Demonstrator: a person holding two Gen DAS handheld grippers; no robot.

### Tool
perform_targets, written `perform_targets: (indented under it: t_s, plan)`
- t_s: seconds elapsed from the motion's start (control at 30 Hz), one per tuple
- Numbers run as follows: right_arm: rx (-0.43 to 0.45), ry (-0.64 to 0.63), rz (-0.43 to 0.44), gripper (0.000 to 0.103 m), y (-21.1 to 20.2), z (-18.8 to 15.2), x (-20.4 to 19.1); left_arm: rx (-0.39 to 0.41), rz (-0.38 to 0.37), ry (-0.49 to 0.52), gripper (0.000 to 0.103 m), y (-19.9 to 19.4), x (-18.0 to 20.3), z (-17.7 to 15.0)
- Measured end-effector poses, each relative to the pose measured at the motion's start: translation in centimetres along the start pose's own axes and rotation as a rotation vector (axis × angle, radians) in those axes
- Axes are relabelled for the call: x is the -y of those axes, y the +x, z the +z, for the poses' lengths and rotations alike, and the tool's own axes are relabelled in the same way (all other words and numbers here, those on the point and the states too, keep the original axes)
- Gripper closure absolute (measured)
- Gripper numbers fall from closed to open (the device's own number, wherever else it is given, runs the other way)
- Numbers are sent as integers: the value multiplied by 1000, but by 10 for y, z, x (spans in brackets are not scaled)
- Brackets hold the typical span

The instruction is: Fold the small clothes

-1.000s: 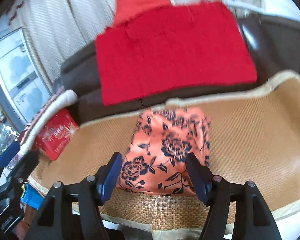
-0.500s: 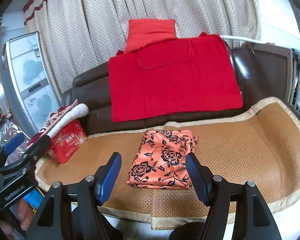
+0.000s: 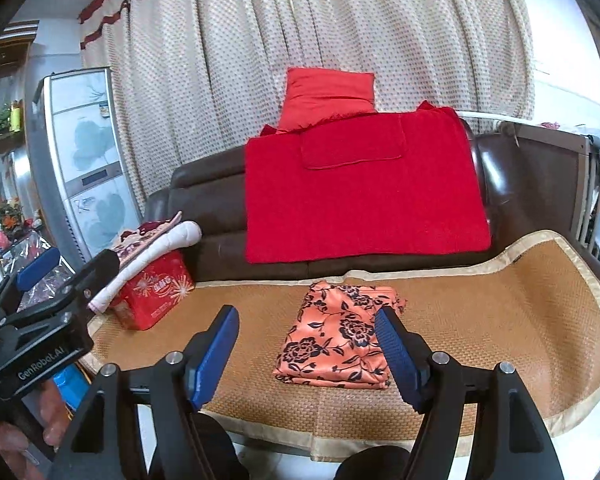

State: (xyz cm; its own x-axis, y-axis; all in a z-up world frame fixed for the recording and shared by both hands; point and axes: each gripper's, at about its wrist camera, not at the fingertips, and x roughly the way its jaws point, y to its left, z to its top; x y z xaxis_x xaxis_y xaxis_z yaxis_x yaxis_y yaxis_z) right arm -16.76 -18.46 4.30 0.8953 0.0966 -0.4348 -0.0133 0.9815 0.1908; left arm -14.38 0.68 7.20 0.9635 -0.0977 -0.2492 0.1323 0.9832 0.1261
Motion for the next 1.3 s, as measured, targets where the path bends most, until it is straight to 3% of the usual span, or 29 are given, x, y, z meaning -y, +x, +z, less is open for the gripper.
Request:
perform_targets:
  t_s: [0.63, 1.3]
  plan:
    - [-28, -71, 54, 29, 19, -3, -38, -10, 53, -59, 0, -2, -37, -4]
    - [56, -99, -30, 29, 0, 8, -43, 19, 54, -48, 0, -10, -41, 2]
